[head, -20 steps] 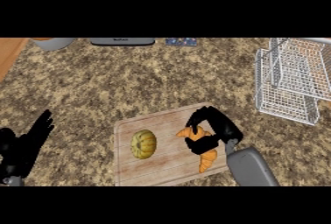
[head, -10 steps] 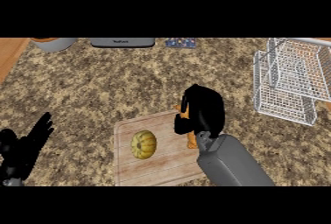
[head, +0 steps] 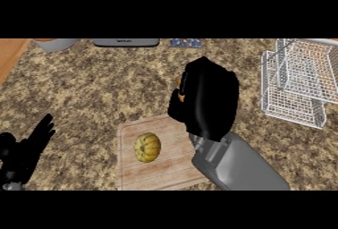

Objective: Pick the croissant from the cutting board and place it in the tiered basket

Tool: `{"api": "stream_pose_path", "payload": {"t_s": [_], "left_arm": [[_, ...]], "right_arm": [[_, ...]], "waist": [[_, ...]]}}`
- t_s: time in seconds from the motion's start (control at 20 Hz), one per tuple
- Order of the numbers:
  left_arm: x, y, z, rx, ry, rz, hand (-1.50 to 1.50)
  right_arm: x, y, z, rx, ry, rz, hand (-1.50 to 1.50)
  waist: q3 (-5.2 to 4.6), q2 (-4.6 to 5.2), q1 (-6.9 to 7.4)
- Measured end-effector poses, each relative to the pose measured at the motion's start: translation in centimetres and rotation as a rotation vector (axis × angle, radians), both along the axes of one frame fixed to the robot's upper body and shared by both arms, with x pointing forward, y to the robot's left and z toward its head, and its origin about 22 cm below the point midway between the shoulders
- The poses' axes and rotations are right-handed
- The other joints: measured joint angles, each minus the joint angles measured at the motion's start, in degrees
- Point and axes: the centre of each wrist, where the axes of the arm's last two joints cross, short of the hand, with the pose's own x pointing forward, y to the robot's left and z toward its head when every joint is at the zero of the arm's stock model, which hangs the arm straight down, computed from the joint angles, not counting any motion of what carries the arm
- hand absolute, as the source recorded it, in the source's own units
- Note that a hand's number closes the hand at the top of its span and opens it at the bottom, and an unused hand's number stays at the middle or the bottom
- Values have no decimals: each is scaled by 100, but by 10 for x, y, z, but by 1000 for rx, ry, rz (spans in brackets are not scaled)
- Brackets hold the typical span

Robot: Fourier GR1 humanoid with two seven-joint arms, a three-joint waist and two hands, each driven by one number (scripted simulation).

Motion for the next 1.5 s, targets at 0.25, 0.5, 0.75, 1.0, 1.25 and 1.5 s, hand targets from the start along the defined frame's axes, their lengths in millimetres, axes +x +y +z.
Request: {"api": "stream_pose_path", "payload": {"t_s": [0.25, 0.5, 0.75, 1.0, 1.25, 1.5], "left_arm": [[-1, 0, -1, -2, -5, -3, 0], [-1, 3, 2, -1, -7, -1, 0], [7, 0, -3, -6, -7, -5, 0], [8, -7, -3, -7, -13, -17, 0], [7, -4, -1, -7, -18, -15, 0], [9, -1, 3, -7, -18, -20, 0]], "right_arm": [[17, -19, 29, 38, -64, -66, 150], [41, -47, 44, 64, -96, -131, 150], [79, -84, 50, 48, -107, -187, 150], [107, -124, 47, 139, -156, -172, 150], [134, -169, 45, 237, -206, -144, 150], [160, -202, 49, 270, -229, -138, 150]], "waist": [[5, 30, 3], [7, 47, 15], [8, 66, 37], [14, 82, 66], [13, 92, 102], [12, 103, 140]]}}
